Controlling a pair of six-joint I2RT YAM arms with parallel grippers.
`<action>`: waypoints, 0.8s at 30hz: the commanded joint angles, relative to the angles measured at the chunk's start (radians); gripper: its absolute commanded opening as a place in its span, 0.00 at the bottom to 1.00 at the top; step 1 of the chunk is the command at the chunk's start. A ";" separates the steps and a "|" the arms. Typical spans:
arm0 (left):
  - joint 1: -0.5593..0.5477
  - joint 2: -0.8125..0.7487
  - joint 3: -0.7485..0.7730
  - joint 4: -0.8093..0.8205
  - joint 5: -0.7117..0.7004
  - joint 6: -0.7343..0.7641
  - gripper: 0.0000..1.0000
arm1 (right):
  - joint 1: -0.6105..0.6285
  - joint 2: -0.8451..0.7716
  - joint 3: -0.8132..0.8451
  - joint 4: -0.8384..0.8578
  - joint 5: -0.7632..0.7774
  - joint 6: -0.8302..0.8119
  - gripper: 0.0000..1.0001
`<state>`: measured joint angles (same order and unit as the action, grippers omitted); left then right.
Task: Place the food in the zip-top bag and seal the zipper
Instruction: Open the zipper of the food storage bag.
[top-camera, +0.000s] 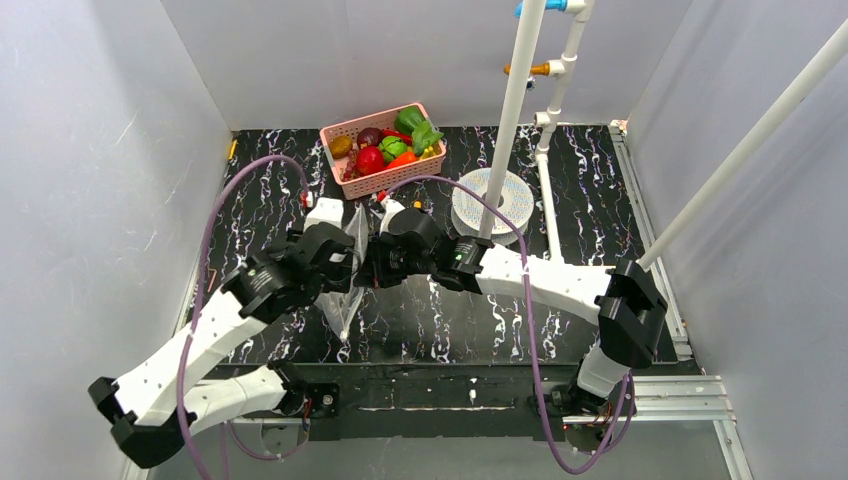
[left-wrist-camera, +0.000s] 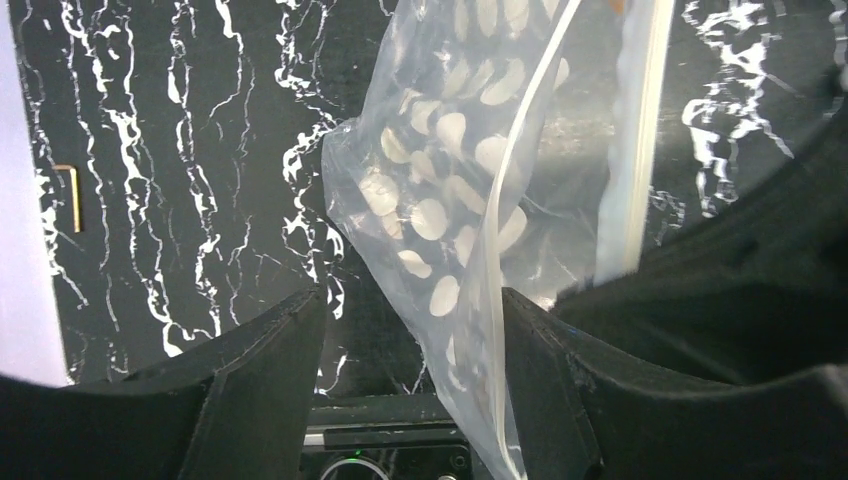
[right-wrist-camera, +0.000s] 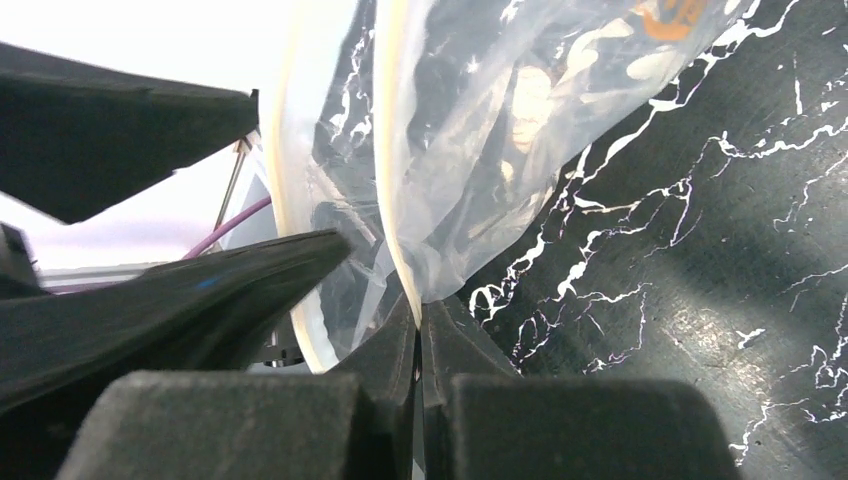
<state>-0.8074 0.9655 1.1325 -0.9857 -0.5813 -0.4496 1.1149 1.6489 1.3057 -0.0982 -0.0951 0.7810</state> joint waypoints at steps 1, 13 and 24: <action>-0.002 -0.105 0.039 -0.059 0.040 -0.007 0.61 | 0.006 -0.032 0.043 0.012 0.026 -0.022 0.01; -0.002 -0.109 0.059 -0.030 0.072 0.000 0.69 | 0.020 -0.016 0.081 -0.008 0.024 -0.041 0.01; -0.002 -0.057 0.000 0.126 0.154 0.010 0.81 | 0.022 -0.013 0.094 -0.006 0.009 -0.033 0.01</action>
<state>-0.8074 0.8708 1.1561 -0.8993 -0.4066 -0.4458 1.1317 1.6485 1.3412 -0.1250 -0.0811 0.7555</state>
